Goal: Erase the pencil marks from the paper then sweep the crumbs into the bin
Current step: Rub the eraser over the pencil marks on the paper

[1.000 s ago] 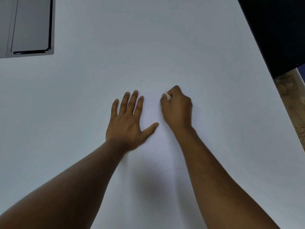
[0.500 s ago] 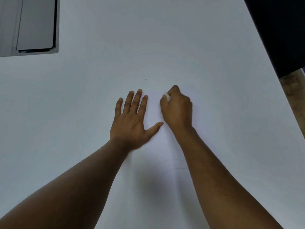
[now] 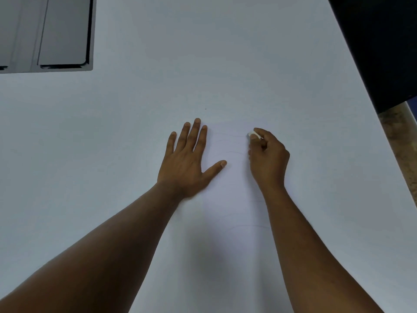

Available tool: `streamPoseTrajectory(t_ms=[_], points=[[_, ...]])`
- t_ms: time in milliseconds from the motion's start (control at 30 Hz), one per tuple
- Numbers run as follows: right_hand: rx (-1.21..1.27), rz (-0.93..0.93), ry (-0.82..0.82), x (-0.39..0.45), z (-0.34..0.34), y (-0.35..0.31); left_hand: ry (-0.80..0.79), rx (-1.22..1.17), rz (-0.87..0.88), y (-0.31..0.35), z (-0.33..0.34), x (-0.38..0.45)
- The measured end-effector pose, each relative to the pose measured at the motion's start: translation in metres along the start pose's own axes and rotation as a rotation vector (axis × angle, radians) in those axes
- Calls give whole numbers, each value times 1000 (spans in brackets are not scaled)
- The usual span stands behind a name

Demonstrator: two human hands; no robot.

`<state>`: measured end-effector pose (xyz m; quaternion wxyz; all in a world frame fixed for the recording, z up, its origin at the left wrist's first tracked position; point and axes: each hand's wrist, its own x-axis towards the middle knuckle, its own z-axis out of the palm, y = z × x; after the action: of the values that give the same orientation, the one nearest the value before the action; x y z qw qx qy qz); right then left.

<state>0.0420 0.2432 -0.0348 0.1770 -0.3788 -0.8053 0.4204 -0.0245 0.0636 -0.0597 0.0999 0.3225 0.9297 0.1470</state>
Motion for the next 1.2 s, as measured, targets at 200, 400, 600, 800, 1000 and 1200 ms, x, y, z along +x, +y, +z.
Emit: streamPoseTrajectory(t_ms=[200,400,600,800,1000,1200], points=[[-29,-58,-54,1,-1,-7,-43,43,54,-22,-11,-5],[-129,-289,-197,-25,42,-37,-10,104,60,-25,-5,-9],[-253,-417,-173,-29,63,-37,-2,110,74,-27,-3,-8],[-354,-466,-159,-28,67,-39,-4,104,74,-27,-4,-8],[-369,-342,-52,-9,51,-30,-19,110,45,-25,-5,-7],[-364,-430,-137,-32,70,-40,-1,98,85,-28,-2,-8]])
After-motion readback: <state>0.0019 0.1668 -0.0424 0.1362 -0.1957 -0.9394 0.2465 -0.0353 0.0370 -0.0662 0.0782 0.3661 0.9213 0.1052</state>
